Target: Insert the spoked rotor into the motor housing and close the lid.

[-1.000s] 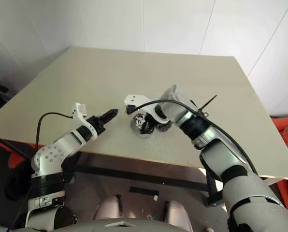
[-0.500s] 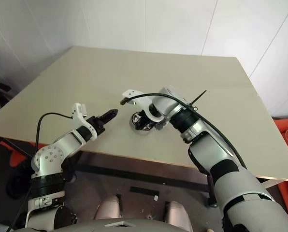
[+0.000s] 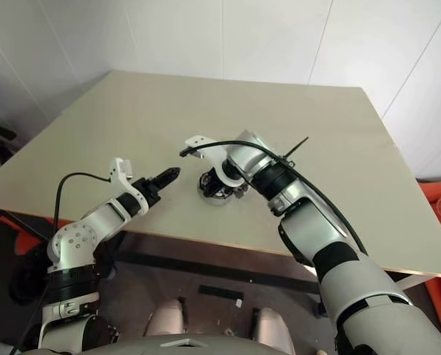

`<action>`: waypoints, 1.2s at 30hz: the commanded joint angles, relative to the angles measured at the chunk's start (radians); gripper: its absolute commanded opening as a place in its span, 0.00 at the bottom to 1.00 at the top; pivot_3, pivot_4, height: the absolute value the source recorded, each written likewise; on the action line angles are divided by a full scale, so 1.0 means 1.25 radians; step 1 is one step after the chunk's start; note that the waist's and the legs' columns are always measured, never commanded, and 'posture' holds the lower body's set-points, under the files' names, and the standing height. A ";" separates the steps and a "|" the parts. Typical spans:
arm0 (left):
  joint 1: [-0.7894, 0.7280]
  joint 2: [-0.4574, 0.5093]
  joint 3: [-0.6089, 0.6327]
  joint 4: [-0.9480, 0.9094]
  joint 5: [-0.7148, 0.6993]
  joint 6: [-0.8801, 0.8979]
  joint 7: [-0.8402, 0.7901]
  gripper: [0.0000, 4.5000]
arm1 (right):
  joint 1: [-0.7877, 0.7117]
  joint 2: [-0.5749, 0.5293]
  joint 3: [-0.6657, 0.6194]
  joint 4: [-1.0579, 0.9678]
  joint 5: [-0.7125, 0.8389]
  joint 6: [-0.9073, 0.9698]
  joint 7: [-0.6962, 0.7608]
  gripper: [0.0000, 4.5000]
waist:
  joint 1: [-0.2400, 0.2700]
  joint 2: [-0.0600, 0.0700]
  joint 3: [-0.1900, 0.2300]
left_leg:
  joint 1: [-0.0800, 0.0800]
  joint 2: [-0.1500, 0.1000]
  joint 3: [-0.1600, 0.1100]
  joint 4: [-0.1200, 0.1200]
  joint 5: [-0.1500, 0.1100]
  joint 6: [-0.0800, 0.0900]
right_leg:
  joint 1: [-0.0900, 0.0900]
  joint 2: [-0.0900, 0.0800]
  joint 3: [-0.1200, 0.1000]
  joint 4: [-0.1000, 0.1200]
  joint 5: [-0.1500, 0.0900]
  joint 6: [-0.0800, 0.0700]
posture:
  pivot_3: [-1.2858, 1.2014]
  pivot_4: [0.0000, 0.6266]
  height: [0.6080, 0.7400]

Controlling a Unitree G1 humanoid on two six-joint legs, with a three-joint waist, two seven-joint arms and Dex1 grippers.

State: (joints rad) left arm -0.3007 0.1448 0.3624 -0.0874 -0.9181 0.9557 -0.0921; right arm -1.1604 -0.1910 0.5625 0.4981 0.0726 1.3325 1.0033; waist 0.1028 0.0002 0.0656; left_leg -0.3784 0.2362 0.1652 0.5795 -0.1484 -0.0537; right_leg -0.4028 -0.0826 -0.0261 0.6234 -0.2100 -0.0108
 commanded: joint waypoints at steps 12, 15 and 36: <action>-0.012 0.010 0.003 -0.017 -0.004 -0.024 -0.008 1.00 | -0.035 -0.004 -0.011 -0.014 0.037 -0.020 -0.028 0.87 | 0.000 0.000 0.000 | 0.000 0.000 0.000 0.000 0.001 -0.001 | 0.000 0.000 0.000 0.000 0.000 0.000 | 0.52 0.00 1.00; -0.015 0.012 0.002 -0.014 -0.004 -0.024 -0.010 1.00 | -0.048 -0.002 -0.023 -0.024 0.051 -0.008 -0.026 0.87 | 0.000 0.000 0.000 | 0.000 0.000 -0.001 0.000 0.001 -0.002 | 0.000 0.001 0.000 0.000 0.000 0.000 | 0.52 0.00 1.00; -0.135 0.085 -0.005 0.097 -0.030 0.054 -0.084 1.00 | -0.115 -0.100 -0.476 0.092 0.124 -0.250 -0.265 0.87 | 0.019 0.000 0.000 | 0.000 0.001 -0.002 -0.001 0.003 -0.006 | -0.001 0.003 0.000 0.000 -0.001 0.001 | 0.52 0.00 1.00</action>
State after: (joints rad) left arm -0.4373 0.2431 0.3483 0.0405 -0.9245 1.0122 -0.1744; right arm -1.3084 -0.3085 0.0000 0.5984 0.2295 1.0592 0.7054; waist 0.1260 0.0001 0.0655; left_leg -0.3786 0.2377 0.1630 0.5780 -0.1444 -0.0609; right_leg -0.4036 -0.0789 -0.0256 0.6235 -0.2102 -0.0106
